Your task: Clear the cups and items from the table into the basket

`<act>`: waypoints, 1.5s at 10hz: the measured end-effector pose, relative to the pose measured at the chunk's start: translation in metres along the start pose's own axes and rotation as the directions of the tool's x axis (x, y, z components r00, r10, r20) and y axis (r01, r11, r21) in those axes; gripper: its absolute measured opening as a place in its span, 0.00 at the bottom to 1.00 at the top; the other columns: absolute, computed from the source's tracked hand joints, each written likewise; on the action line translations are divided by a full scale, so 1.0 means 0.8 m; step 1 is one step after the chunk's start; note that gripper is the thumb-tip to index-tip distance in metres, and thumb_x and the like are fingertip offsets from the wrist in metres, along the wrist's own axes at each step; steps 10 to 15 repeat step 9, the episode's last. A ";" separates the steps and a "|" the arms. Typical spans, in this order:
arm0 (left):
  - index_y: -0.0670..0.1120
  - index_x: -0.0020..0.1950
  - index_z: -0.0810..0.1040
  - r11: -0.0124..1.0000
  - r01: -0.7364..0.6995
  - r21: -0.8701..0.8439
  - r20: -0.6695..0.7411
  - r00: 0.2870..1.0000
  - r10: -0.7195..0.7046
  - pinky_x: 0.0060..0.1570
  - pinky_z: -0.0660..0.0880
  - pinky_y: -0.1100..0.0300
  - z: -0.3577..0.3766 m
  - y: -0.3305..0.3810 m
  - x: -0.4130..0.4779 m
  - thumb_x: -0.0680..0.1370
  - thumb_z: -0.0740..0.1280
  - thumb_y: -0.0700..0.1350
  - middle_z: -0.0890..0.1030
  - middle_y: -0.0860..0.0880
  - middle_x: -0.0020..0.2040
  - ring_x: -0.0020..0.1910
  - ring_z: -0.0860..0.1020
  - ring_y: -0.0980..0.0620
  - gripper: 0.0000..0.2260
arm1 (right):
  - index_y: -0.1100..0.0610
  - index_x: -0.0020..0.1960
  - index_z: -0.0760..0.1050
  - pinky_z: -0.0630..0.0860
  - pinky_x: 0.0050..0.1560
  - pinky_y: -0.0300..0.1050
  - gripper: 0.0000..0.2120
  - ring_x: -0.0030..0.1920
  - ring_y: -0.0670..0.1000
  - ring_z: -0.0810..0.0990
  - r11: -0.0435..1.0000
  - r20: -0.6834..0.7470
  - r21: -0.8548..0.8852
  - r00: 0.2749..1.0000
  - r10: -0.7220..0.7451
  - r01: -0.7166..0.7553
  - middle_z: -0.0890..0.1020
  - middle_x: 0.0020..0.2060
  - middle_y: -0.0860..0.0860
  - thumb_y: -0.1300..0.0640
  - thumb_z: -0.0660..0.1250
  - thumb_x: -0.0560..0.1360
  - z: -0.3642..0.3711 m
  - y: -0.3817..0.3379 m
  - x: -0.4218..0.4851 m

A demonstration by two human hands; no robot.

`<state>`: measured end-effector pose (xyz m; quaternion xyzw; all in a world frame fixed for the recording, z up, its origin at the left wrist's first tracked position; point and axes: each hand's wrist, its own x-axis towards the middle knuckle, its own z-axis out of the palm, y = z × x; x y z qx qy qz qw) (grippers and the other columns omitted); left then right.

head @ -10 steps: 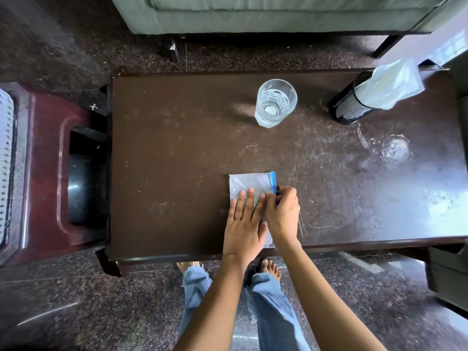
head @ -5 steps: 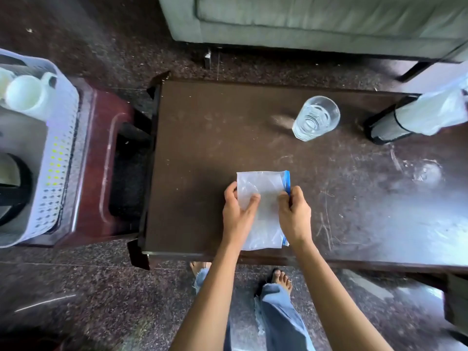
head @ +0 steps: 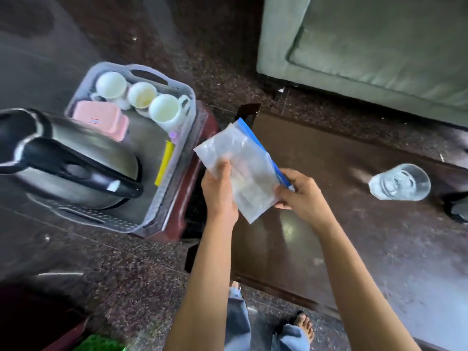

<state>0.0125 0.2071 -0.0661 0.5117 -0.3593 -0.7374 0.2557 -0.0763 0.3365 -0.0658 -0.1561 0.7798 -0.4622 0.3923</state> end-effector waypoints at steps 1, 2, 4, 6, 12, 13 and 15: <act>0.48 0.45 0.79 0.994 -0.102 -0.029 -0.089 0.991 0.099 0.45 0.78 0.54 -0.012 0.049 0.030 0.79 0.64 0.44 0.83 0.50 0.42 0.42 0.81 0.52 0.05 | 0.47 0.52 0.80 0.80 0.41 0.44 0.18 0.35 0.48 0.80 0.993 -0.080 0.089 0.994 -0.070 0.077 0.83 0.40 0.53 0.69 0.61 0.76 0.039 -0.041 0.034; 0.47 0.53 0.77 0.960 -0.281 0.020 -0.231 0.933 0.277 0.55 0.78 0.46 -0.029 0.091 0.066 0.77 0.64 0.48 0.82 0.45 0.52 0.51 0.81 0.46 0.08 | 0.49 0.50 0.80 0.82 0.45 0.51 0.14 0.33 0.46 0.79 0.985 -0.113 0.024 0.979 -0.169 0.172 0.82 0.37 0.50 0.66 0.64 0.73 0.075 -0.096 0.077; 0.40 0.71 0.61 0.900 -0.409 0.154 -0.362 0.824 0.436 0.64 0.70 0.51 -0.049 0.127 0.107 0.76 0.58 0.46 0.70 0.42 0.67 0.63 0.72 0.44 0.25 | 0.54 0.49 0.77 0.79 0.45 0.48 0.08 0.38 0.54 0.80 0.939 -0.026 -0.199 0.957 -0.290 0.280 0.79 0.36 0.51 0.62 0.67 0.71 0.141 -0.187 0.174; 0.40 0.75 0.50 0.943 -0.320 0.091 -0.449 0.832 0.325 0.55 0.66 0.66 -0.051 0.131 0.127 0.82 0.55 0.39 0.64 0.43 0.66 0.59 0.69 0.50 0.23 | 0.61 0.56 0.78 0.69 0.40 0.34 0.12 0.44 0.51 0.76 0.912 0.063 -0.295 0.958 -0.280 0.286 0.80 0.44 0.56 0.65 0.64 0.73 0.201 -0.213 0.214; 0.38 0.74 0.54 0.931 -0.326 0.166 -0.432 0.824 0.366 0.69 0.64 0.47 -0.059 0.127 0.144 0.73 0.54 0.51 0.63 0.38 0.72 0.68 0.66 0.43 0.32 | 0.63 0.62 0.69 0.75 0.55 0.53 0.17 0.57 0.61 0.74 0.654 0.022 -0.646 0.866 -0.500 0.394 0.74 0.58 0.60 0.65 0.64 0.74 0.233 -0.217 0.209; 0.38 0.74 0.54 0.931 -0.326 0.166 -0.432 0.824 0.366 0.69 0.64 0.47 -0.059 0.127 0.144 0.73 0.54 0.51 0.63 0.38 0.72 0.68 0.66 0.43 0.32 | 0.63 0.62 0.69 0.75 0.55 0.53 0.17 0.57 0.61 0.74 0.654 0.022 -0.646 0.866 -0.500 0.394 0.74 0.58 0.60 0.65 0.64 0.74 0.233 -0.217 0.209; 0.38 0.74 0.54 0.931 -0.326 0.166 -0.432 0.824 0.366 0.69 0.64 0.47 -0.059 0.127 0.144 0.73 0.54 0.51 0.63 0.38 0.72 0.68 0.66 0.43 0.32 | 0.63 0.62 0.69 0.75 0.55 0.53 0.17 0.57 0.61 0.74 0.654 0.022 -0.646 0.866 -0.500 0.394 0.74 0.58 0.60 0.65 0.64 0.74 0.233 -0.217 0.209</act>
